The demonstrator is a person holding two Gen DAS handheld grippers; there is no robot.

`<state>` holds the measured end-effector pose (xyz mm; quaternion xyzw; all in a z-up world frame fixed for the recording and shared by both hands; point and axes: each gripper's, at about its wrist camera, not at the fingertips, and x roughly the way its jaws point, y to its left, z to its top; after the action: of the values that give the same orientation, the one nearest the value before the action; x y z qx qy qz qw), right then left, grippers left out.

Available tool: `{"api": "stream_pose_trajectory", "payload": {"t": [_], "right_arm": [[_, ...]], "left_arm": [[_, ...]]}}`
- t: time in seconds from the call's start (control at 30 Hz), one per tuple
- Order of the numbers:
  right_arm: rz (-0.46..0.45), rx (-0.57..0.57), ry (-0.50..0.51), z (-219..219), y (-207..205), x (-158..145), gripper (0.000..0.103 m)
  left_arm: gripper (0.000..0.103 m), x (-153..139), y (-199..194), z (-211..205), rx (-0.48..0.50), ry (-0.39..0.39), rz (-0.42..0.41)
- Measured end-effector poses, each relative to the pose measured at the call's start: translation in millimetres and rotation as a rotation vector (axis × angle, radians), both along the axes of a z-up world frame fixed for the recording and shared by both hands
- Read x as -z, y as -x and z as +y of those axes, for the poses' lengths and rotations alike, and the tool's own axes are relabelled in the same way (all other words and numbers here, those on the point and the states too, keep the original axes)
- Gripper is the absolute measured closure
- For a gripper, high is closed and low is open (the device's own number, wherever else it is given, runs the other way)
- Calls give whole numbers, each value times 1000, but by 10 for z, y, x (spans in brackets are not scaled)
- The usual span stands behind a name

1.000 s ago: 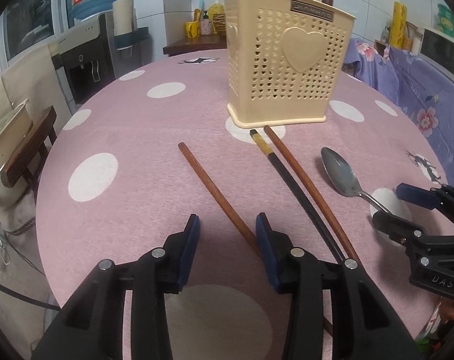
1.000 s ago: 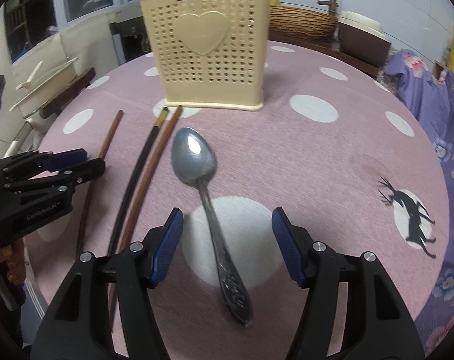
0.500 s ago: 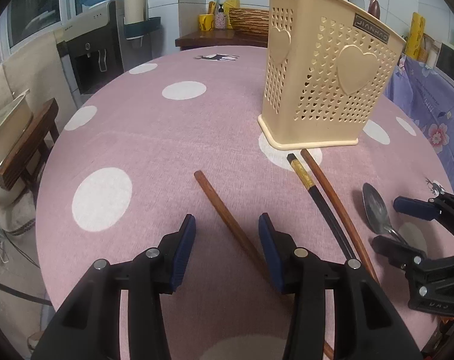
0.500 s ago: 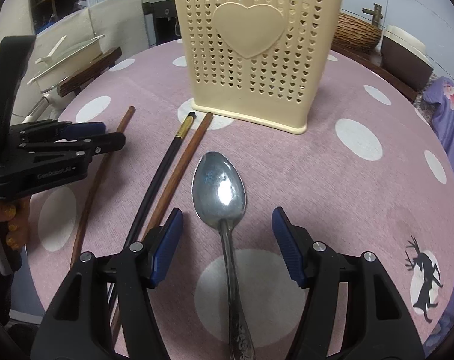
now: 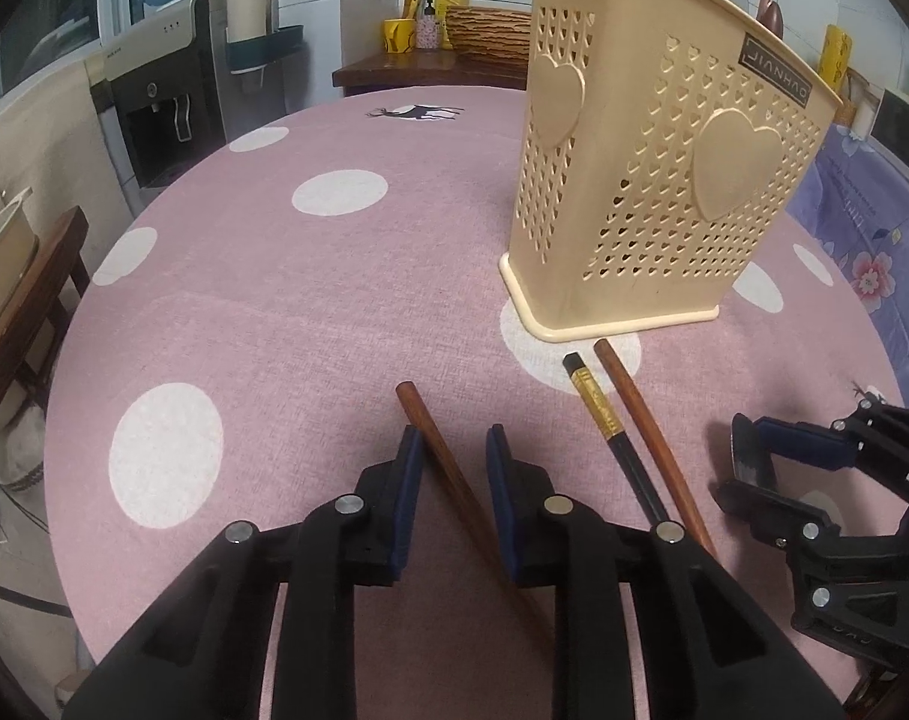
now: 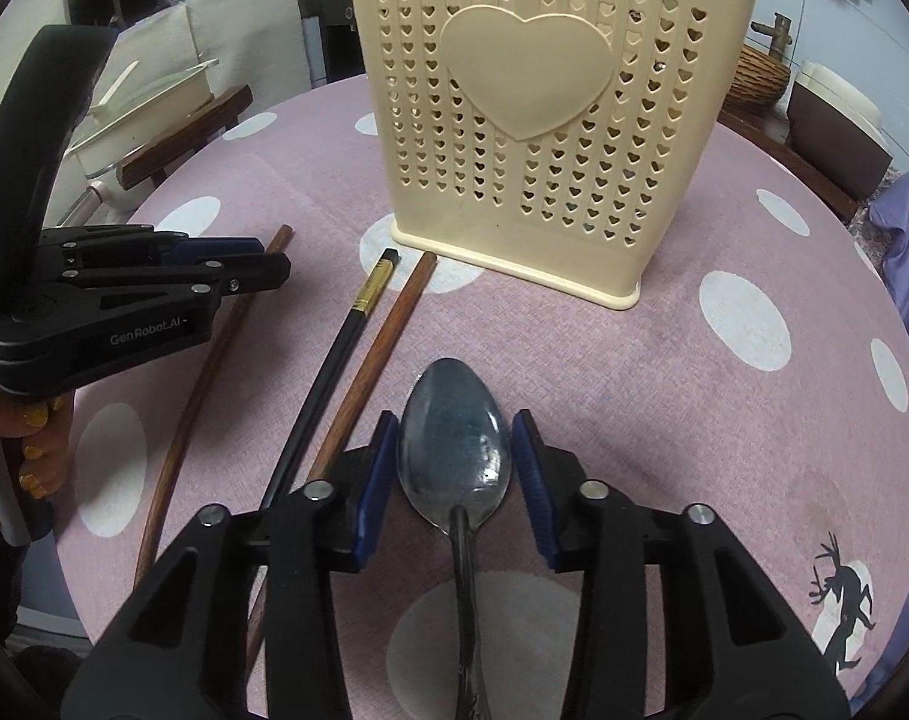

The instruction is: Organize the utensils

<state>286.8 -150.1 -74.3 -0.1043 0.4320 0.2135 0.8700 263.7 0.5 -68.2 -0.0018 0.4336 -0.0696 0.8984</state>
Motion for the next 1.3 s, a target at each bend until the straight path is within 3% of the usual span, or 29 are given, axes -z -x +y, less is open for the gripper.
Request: {"api": "stream_pose_trajectory", "payload": {"t": [0.2, 0.67, 0.9, 0.93, 1.03, 1.17, 1.3], "right_arm": [[3, 4, 2, -3, -16, -5, 65], [-32, 53, -66, -147, 86, -125, 65], [-107, 83, -147, -303, 217, -423, 65], [-119, 87, -164, -329, 241, -482, 65], [-147, 98, -208, -394, 309, -648, 65], [-181, 101, -226, -445, 370, -804, 65], [-181, 109, -230, -450, 381, -807, 65]], "left_arm": [[91, 0, -26, -44, -5, 15, 1], [93, -31, -76, 1, -29, 120, 14], [95, -392, 94, 1, 2, 182, -77], [100, -458, 131, 0, 9, 188, -95], [102, -701, 247, 0, 30, 202, -157], [102, -894, 332, -18, 42, 159, -218], [102, -758, 214, 45, 5, 126, -169]]}}
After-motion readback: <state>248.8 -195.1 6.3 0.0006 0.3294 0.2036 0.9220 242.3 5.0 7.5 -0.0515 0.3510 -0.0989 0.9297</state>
